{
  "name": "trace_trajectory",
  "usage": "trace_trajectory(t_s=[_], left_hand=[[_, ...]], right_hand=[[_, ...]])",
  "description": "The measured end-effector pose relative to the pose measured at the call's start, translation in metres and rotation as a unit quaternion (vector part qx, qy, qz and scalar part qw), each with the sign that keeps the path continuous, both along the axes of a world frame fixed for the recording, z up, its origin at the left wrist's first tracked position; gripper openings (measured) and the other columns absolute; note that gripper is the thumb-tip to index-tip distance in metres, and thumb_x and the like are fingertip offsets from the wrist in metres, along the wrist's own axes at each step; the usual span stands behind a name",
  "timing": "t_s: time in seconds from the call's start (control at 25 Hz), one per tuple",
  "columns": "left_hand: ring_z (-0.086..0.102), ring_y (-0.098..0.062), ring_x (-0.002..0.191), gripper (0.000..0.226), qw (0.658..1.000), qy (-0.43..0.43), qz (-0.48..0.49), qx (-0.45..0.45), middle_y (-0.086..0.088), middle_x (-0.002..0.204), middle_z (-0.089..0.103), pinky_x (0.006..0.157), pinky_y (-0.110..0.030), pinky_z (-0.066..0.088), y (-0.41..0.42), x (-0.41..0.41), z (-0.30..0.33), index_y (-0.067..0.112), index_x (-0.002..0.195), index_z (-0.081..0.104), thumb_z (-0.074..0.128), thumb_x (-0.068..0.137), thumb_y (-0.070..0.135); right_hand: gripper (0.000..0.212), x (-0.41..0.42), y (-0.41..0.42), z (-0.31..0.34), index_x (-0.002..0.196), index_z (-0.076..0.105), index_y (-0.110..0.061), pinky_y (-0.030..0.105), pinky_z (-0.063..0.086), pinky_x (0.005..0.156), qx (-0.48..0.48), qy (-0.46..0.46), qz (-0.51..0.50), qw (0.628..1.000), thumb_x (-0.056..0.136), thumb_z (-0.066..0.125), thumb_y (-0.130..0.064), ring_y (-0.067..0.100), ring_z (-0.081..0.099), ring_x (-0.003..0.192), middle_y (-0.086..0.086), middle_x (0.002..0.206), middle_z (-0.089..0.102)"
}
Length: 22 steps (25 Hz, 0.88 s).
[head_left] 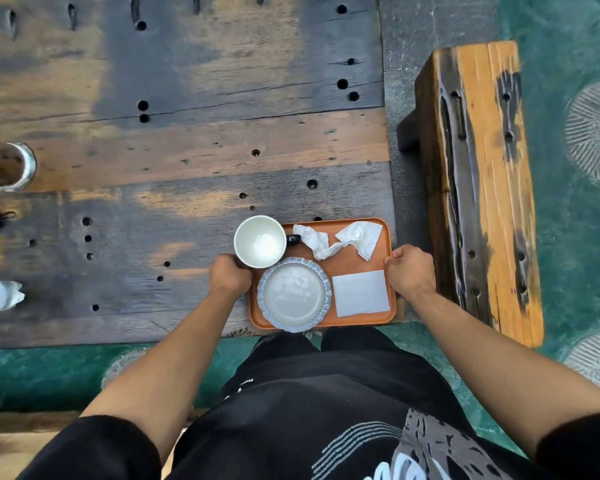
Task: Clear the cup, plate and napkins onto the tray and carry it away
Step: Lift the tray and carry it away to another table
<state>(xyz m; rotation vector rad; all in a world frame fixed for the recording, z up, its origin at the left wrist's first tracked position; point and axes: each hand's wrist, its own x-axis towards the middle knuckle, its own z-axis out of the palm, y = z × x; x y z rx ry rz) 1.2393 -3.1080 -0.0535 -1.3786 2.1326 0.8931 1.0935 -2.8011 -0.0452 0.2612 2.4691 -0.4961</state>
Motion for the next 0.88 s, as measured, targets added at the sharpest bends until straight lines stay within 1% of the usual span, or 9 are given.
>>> trace_trajectory(t_s=[0.12,0.2,0.32,0.44,0.56,0.64,0.72,0.8,0.88], left_hand=[[0.068,-0.036,0.089,0.006,1.000,0.003,0.008,0.003,-0.019,0.090,0.075,0.072,-0.040,0.055,0.001,0.001,-0.001,0.009,0.079,0.071,0.073,0.082,0.004],[0.066,-0.035,0.087,0.006,1.000,0.003,0.012,0.002,-0.018,0.091,0.075,0.070,-0.037,0.051,0.003,0.001,-0.002,0.008,0.079,0.070,0.073,0.083,0.005],[0.068,-0.037,0.089,0.007,1.000,0.005,0.010,-0.005,-0.019,0.090,0.075,0.070,-0.036,0.049,0.003,0.002,-0.003,0.008,0.077,0.069,0.073,0.083,0.006],[0.068,-0.039,0.087,0.014,1.000,0.005,-0.005,-0.016,-0.021,0.088,0.075,0.070,-0.038,0.052,0.005,0.003,-0.003,0.010,0.073,0.065,0.070,0.086,0.010],[0.067,-0.039,0.084,0.015,1.000,0.008,-0.010,-0.025,-0.021,0.086,0.074,0.070,-0.040,0.054,0.006,0.006,-0.003,0.010,0.073,0.064,0.067,0.088,0.011],[0.065,-0.037,0.082,0.017,1.000,0.007,-0.016,-0.020,-0.019,0.080,0.070,0.067,-0.038,0.049,0.008,0.008,-0.002,0.009,0.073,0.064,0.064,0.090,0.011],[0.066,-0.039,0.081,0.025,1.000,0.008,-0.025,-0.014,-0.015,0.073,0.065,0.065,-0.035,0.043,0.010,0.011,0.000,0.007,0.071,0.062,0.060,0.094,0.015],[0.067,-0.040,0.084,0.028,0.999,0.008,-0.032,-0.006,-0.014,0.073,0.065,0.065,-0.033,0.042,0.013,0.018,0.003,0.006,0.073,0.063,0.057,0.097,0.020],[0.066,-0.039,0.091,0.023,0.999,0.011,-0.033,0.002,-0.015,0.088,0.070,0.070,-0.035,0.047,0.015,0.027,0.007,0.004,0.093,0.068,0.056,0.097,0.023]], right_hand=[[0.014,-0.001,0.000,-0.004,0.096,0.072,-0.012,0.043,0.061,0.082,0.007,-0.004,-0.001,1.000,0.095,0.067,-0.025,0.032,0.071,0.089,0.012,0.097,0.075],[0.015,-0.001,0.001,-0.006,0.097,0.072,-0.013,0.043,0.061,0.083,0.010,-0.004,-0.002,1.000,0.095,0.067,-0.026,0.033,0.071,0.089,0.012,0.097,0.075],[0.016,0.001,0.001,-0.010,0.099,0.073,-0.014,0.044,0.062,0.084,0.014,-0.004,-0.006,1.000,0.095,0.067,-0.028,0.032,0.072,0.090,0.011,0.098,0.075],[0.016,0.001,0.001,-0.012,0.098,0.072,-0.014,0.044,0.062,0.084,0.012,-0.003,-0.010,1.000,0.096,0.066,-0.028,0.032,0.072,0.090,0.011,0.098,0.075],[0.015,0.002,0.003,-0.013,0.097,0.072,-0.014,0.046,0.062,0.083,0.013,-0.005,-0.003,1.000,0.096,0.065,-0.028,0.033,0.072,0.090,0.012,0.097,0.074],[0.015,0.005,0.005,-0.014,0.099,0.071,-0.015,0.048,0.062,0.083,0.011,-0.002,0.008,1.000,0.096,0.063,-0.027,0.033,0.072,0.090,0.012,0.098,0.074],[0.017,0.011,0.008,-0.013,0.105,0.070,-0.014,0.048,0.062,0.084,0.011,0.010,0.025,1.000,0.095,0.063,-0.025,0.033,0.071,0.093,0.011,0.104,0.073],[0.025,0.020,0.014,-0.013,0.117,0.066,-0.014,0.048,0.060,0.089,-0.003,0.017,0.033,0.999,0.095,0.064,-0.026,0.032,0.069,0.101,0.010,0.115,0.067],[0.037,0.031,0.019,-0.012,0.131,0.059,-0.017,0.048,0.057,0.096,-0.021,0.012,0.041,0.999,0.096,0.062,-0.030,0.030,0.064,0.111,0.007,0.127,0.058]])
